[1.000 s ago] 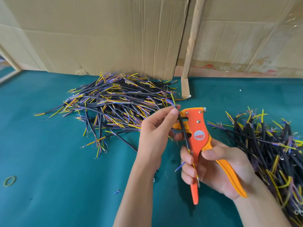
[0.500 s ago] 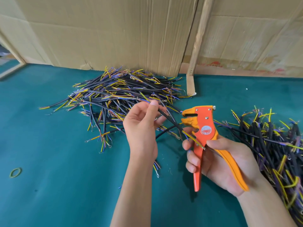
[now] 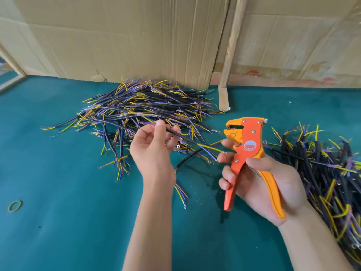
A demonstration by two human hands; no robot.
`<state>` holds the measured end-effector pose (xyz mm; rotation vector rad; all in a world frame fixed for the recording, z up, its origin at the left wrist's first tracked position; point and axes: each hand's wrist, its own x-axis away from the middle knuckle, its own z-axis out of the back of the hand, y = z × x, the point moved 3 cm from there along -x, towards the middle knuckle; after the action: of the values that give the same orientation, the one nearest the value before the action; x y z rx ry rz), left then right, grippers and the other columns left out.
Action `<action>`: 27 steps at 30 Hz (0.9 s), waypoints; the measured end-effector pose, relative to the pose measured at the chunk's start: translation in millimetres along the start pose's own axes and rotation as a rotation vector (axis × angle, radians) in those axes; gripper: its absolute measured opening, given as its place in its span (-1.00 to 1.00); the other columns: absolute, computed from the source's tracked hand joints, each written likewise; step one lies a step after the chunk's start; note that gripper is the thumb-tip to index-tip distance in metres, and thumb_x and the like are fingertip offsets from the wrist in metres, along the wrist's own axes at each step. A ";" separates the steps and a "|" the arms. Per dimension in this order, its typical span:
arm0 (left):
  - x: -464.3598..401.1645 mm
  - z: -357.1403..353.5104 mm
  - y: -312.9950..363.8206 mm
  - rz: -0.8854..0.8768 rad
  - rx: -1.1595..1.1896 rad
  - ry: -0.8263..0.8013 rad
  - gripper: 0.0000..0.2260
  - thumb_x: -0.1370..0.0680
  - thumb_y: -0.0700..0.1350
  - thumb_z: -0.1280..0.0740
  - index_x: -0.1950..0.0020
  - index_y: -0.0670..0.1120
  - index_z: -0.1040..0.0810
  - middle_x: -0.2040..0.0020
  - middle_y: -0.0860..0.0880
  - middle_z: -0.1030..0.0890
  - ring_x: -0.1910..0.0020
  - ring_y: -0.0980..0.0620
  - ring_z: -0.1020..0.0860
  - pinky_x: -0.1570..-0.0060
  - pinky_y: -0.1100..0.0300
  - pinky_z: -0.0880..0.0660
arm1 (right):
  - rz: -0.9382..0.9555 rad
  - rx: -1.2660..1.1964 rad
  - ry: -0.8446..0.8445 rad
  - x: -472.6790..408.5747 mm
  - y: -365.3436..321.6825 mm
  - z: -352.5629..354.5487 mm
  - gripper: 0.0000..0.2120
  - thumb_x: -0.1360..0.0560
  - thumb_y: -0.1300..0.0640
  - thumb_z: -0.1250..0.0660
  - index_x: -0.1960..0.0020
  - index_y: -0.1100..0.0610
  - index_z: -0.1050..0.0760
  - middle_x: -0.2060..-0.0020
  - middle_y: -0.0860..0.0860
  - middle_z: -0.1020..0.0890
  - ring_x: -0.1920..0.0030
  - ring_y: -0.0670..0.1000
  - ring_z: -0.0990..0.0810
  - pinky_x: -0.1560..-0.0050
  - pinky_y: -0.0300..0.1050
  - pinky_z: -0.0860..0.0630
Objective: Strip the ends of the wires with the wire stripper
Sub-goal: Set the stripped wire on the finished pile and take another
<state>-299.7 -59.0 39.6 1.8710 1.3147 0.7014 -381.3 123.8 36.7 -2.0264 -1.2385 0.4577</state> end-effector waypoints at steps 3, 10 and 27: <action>0.3 1.2 8.6 -0.120 0.058 0.069 -0.84 -0.65 -0.25 -0.31 0.12 -0.19 -0.42 0.26 -0.20 -0.56 0.27 -0.11 -0.66 0.18 0.13 -0.61 | -0.082 0.080 -0.002 2.6 2.2 -4.4 -0.37 -0.32 0.19 -0.55 -0.34 0.32 -0.47 -0.04 0.35 -0.61 0.25 0.22 -0.57 0.16 0.12 -0.57; -15.3 33.9 32.4 -0.158 0.282 0.433 -0.88 -0.70 -0.19 -0.20 -0.10 -0.15 -0.25 0.27 -0.17 -0.57 0.28 -0.11 -0.71 0.25 0.11 -0.63 | -0.397 0.031 -0.228 0.8 48.1 -54.2 -0.58 -0.42 0.36 -0.38 -0.26 0.23 -0.46 -0.04 0.41 -0.61 -0.03 0.37 -0.65 -0.19 0.33 -0.56; -18.2 19.4 15.4 0.013 -0.369 -0.025 -0.90 -0.61 -0.25 -0.31 0.11 -0.16 -0.50 0.42 -0.04 -0.52 0.54 0.06 -0.33 0.55 0.31 -0.21 | 0.002 0.112 0.264 -14.3 38.8 -25.8 -0.51 -0.18 0.43 -0.27 -0.10 0.27 -0.60 -0.20 0.22 -0.68 -0.25 0.17 -0.65 -0.39 0.10 -0.44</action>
<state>-282.2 -84.3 40.3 1.5850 1.0734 0.8604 -347.9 90.1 25.5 -1.9219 -1.0279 0.2450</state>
